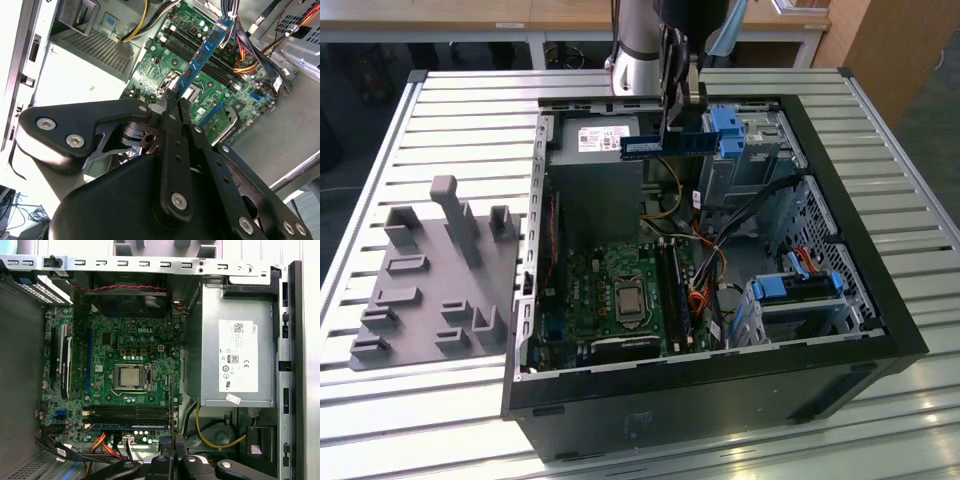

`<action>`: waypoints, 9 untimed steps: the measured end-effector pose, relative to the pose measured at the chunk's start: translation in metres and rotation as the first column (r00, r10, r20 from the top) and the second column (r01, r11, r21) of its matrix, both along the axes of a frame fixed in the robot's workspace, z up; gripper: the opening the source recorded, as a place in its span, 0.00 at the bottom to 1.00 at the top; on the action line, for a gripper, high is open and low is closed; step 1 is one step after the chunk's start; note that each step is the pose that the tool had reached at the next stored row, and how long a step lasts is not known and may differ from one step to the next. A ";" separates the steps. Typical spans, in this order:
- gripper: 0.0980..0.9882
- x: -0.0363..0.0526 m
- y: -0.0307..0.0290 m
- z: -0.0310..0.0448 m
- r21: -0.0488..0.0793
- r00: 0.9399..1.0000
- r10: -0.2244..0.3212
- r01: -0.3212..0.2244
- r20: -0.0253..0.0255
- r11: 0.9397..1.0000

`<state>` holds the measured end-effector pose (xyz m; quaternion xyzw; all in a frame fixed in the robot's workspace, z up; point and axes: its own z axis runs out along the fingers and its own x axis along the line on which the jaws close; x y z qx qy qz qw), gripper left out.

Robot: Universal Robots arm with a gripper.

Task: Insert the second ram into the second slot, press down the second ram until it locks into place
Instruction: 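Insert the second ram into the second slot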

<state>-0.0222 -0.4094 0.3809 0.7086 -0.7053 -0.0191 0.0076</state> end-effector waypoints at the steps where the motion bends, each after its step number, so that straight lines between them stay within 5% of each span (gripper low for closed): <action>1: 0.04 0.0000 -0.0008 -0.0001 0.000 1.000 -0.002 0.002 0.000 1.000; 9: 0.04 0.0000 -0.0082 -0.0005 0.000 1.000 -0.021 0.021 0.000 1.000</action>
